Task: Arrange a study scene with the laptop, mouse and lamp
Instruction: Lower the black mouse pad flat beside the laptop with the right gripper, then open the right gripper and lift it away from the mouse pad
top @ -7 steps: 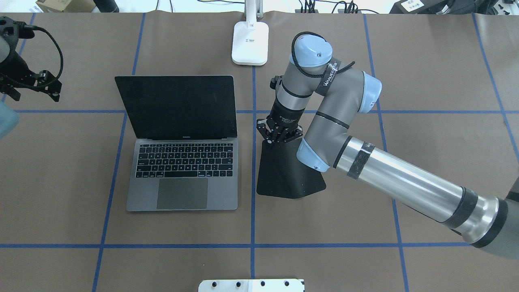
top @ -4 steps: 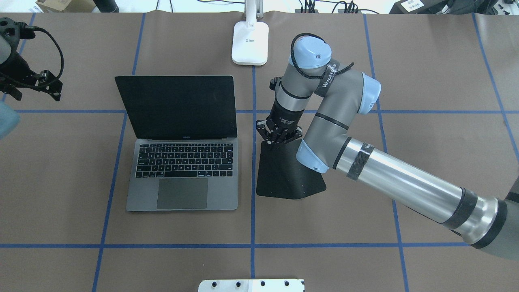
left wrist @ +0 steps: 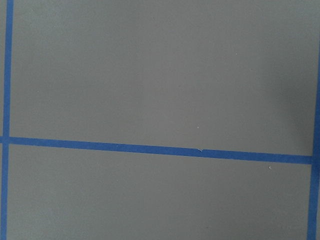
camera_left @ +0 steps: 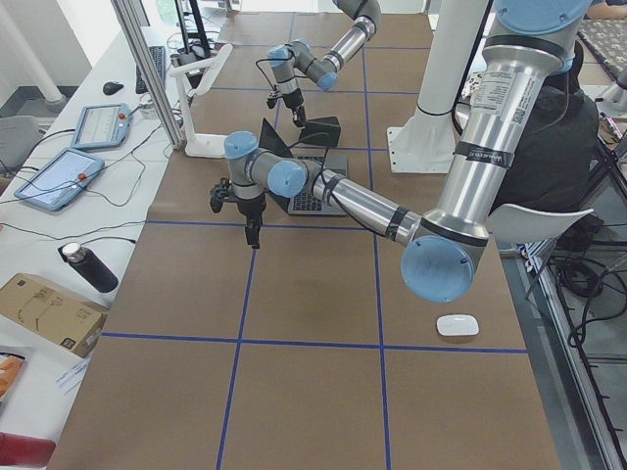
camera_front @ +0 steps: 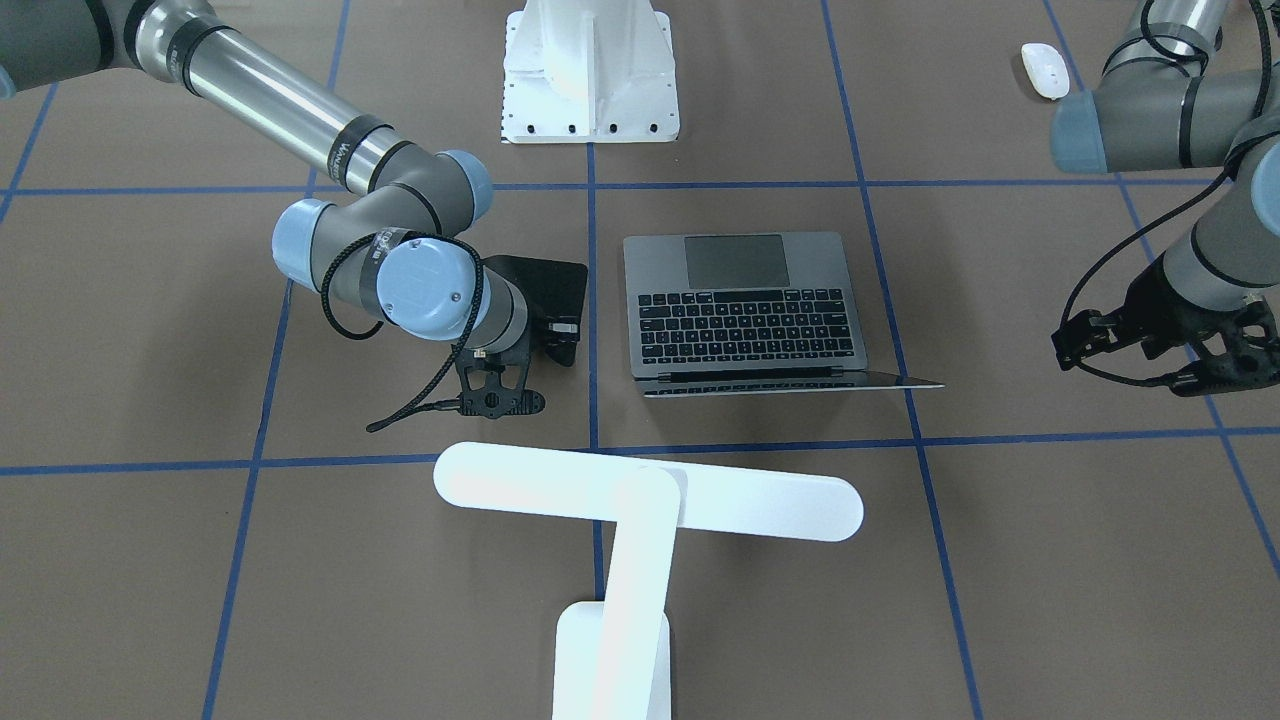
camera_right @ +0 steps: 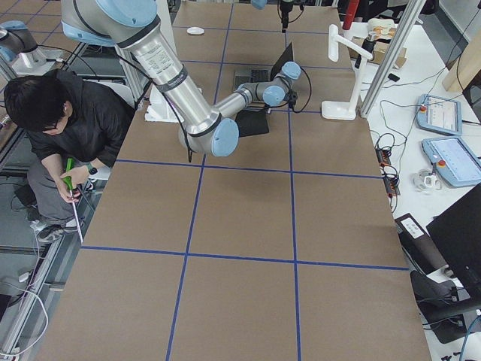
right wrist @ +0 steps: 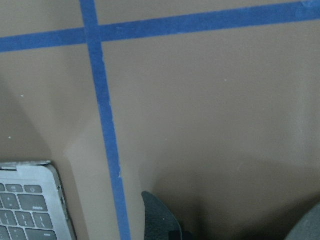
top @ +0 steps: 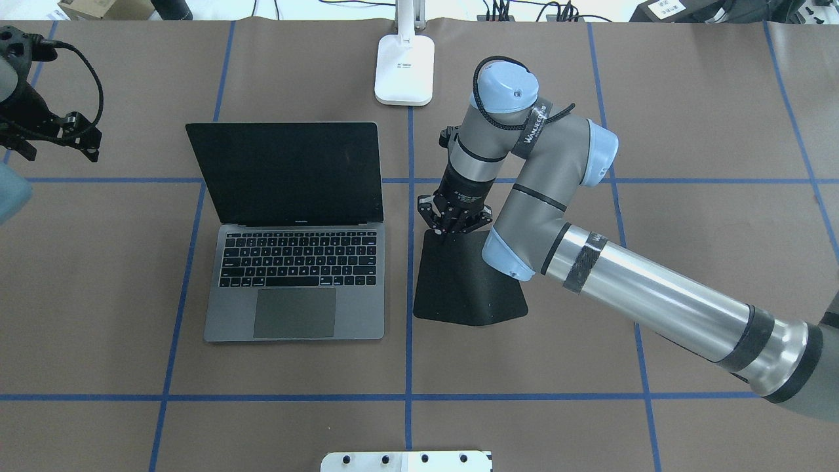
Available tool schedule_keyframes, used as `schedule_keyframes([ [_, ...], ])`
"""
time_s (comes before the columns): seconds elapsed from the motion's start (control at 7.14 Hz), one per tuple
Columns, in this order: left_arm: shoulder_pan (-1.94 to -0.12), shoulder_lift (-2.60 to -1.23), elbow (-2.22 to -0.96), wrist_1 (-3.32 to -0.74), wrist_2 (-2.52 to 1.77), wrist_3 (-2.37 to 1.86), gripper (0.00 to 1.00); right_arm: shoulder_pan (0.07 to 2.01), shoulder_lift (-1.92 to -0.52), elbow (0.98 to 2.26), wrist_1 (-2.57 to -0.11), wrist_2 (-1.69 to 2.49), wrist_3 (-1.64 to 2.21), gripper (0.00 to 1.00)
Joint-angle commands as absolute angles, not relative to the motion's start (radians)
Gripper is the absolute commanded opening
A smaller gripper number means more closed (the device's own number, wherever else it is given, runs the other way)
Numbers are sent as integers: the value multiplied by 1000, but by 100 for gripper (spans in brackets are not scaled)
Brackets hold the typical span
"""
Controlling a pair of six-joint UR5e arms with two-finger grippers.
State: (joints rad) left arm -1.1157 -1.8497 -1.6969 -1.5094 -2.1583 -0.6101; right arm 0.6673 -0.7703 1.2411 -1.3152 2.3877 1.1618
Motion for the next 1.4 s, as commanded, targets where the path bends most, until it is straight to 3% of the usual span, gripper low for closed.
schedule_keyframes([
  [0.0, -1121, -1850, -1698, -1509, -2158, -609, 100, 669, -772, 1249, -1315, 2379, 1161, 99],
  [0.98, -1129, -1836, -1700, -1509, -2171, -598, 100, 804, -738, 1250, -1250, 2313, 1164, 99],
  [1.26, -1147, -1688, -1790, -1567, -2171, -522, 100, 882, -840, 1339, -1264, 2319, 1158, 99],
])
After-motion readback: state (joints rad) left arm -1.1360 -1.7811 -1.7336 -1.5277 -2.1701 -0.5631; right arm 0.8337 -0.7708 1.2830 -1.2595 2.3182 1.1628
